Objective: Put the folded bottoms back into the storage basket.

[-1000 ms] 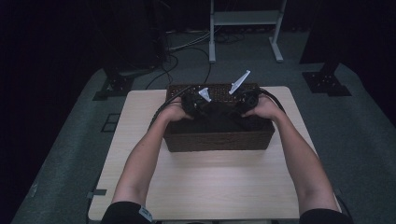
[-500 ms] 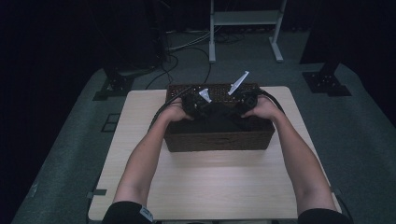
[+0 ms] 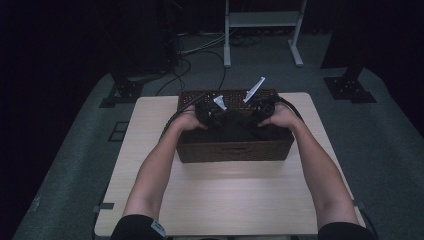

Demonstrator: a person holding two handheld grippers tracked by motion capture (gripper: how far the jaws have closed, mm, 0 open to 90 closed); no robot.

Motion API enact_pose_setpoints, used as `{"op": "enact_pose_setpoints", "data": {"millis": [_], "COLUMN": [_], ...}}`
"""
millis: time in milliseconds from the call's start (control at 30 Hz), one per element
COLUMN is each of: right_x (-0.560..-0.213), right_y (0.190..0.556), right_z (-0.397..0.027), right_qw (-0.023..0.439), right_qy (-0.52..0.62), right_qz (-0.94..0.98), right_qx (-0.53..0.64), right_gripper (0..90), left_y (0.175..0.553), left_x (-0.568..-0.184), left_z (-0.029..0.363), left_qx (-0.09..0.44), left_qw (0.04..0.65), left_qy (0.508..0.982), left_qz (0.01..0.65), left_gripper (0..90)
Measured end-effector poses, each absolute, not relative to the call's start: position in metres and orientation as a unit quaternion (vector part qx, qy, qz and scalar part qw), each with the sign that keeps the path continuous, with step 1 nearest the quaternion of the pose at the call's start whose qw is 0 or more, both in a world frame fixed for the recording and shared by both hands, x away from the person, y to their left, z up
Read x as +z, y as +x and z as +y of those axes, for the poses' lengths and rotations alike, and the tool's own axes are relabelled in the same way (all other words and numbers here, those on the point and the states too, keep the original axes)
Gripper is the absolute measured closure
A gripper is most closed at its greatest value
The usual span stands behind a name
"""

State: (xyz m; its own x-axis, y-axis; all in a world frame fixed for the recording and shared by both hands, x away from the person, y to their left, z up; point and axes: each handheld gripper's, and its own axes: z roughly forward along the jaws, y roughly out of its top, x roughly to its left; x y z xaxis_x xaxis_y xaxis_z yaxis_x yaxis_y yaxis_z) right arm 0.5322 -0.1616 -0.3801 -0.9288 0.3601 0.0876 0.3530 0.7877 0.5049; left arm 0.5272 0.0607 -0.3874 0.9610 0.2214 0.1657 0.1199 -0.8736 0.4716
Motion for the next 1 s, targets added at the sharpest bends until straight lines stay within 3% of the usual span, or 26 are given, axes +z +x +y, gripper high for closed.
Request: {"op": "enact_pose_setpoints", "data": {"millis": [400,1000], "right_x": [-0.385,-0.378], "right_y": [0.534,0.53], "right_z": [-0.161,-0.174], "right_qw": [0.008,0.019], "right_qy": [0.195,0.226], "right_qz": [0.949,0.933], "right_qx": [0.248,0.28], "right_gripper": [67.6,60.1], "left_y": [0.529,0.526], "left_x": [-0.391,-0.383], "left_z": [0.059,0.064], "left_qx": [0.111,0.108], "left_qw": [0.234,0.241], "left_qy": [0.961,0.957], "left_qz": [0.093,0.118], "left_gripper": [72.2,52.0]}}
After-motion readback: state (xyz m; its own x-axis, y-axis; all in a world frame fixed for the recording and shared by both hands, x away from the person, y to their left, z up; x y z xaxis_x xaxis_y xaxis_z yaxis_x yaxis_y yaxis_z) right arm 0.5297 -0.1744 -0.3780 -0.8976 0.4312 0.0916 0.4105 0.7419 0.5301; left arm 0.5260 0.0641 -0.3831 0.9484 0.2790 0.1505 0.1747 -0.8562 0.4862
